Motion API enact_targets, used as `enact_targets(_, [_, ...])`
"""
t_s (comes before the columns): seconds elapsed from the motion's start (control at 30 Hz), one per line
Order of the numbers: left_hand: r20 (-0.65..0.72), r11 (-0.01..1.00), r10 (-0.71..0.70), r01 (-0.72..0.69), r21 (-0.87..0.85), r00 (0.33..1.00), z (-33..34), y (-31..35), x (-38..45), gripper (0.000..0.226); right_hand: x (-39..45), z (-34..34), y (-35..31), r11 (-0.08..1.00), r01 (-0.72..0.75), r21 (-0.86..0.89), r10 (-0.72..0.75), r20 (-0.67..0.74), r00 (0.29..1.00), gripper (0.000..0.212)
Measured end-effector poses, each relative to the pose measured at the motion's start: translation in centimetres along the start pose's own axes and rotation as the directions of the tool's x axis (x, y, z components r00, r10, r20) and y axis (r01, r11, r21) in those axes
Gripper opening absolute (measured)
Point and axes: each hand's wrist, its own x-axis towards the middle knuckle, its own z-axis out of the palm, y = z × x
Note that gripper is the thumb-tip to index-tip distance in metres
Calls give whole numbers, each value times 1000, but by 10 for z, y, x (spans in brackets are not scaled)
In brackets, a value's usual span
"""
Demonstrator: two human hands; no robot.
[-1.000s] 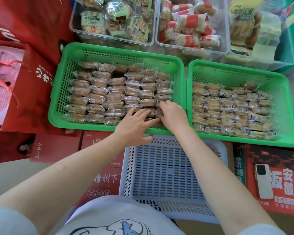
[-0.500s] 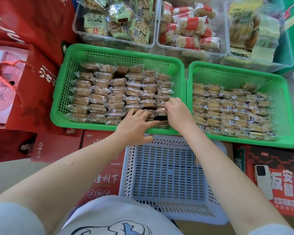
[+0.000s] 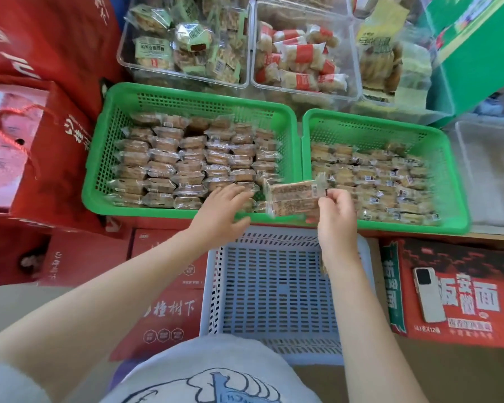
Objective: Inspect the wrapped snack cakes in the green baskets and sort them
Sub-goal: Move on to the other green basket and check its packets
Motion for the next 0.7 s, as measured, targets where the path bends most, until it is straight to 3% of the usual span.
enact_targets(0.03, [-40,972,-81,70,-225,996,-5,11,-12,45,-9,2,2,993,-71,91,69,24,997,11])
enact_targets(0.07, [-24,863,-172,139,-486,985,-12,24,-25,33,-18,6,5,977,-121,174,114,48,992,13])
enact_targets(0.1, [46,651,-223,184,-736,974,-20,36,-37,26,-25,11,8,959,-161,235,148,72,986,18])
enact_targets(0.17, [172,232,-223,223,-947,960,-33,52,-58,30,-41,21,10,956,-179,232,155,115,981,25])
enact_targets(0.2, [169,149,-223,205,-967,960,-37,55,-68,29,-49,25,11,968,-156,195,133,128,983,27])
enact_targets(0.27, [137,85,-235,160,-983,962,-42,55,-85,23,-63,31,8,977,-120,175,96,142,985,32])
enact_targets(0.37, [207,-90,-205,193,-977,956,-51,50,-101,25,-80,33,-3,973,-111,201,68,206,976,42])
enact_targets(0.43, [266,-148,-197,239,-960,944,-56,46,-108,27,-89,31,-9,984,-36,174,-7,239,971,42])
enact_targets(0.6, [322,-173,-276,283,-944,906,-55,39,-117,41,-109,21,-25,966,260,-10,-257,114,960,30])
enact_targets(0.7, [328,-155,-261,296,-942,908,-56,39,-122,41,-112,20,-20,925,354,-141,-347,69,935,25])
